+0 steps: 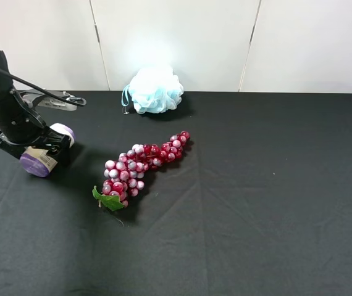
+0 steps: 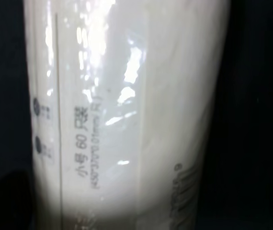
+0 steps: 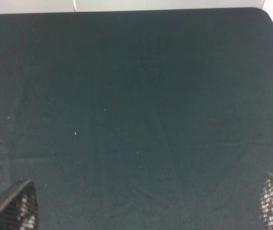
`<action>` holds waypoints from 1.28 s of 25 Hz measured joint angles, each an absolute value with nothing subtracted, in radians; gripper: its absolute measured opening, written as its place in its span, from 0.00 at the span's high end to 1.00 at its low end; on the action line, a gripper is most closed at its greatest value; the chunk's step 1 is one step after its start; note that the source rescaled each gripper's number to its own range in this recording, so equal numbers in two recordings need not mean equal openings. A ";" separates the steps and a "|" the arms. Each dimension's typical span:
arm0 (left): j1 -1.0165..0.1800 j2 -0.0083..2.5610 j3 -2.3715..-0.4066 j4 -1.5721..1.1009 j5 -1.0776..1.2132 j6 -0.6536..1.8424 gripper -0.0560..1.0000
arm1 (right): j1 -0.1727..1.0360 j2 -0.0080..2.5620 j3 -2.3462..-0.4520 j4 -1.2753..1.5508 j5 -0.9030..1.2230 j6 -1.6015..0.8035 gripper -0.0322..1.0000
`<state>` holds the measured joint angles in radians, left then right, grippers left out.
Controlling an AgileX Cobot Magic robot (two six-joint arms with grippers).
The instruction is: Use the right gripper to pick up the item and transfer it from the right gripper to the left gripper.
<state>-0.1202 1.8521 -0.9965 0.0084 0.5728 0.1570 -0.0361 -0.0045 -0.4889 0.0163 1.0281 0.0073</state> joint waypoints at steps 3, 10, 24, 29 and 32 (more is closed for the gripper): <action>-0.120 1.842 -0.997 0.008 0.592 0.157 0.00 | -0.036 -0.004 -0.489 0.016 1.028 0.007 0.01; -0.120 1.759 -1.024 0.008 0.667 0.157 0.00 | -0.036 -0.004 -0.489 0.016 1.028 0.007 0.01; -0.118 1.363 -1.188 0.008 1.002 0.157 0.00 | -0.036 -0.004 -0.489 0.016 1.028 0.007 0.01; -0.118 1.179 -1.205 0.011 1.096 0.149 0.00 | -0.036 -0.004 -0.489 0.016 1.028 0.007 0.01; -0.118 1.073 -1.205 0.011 1.158 0.147 0.00 | -0.036 -0.004 -0.489 0.016 1.028 0.007 0.01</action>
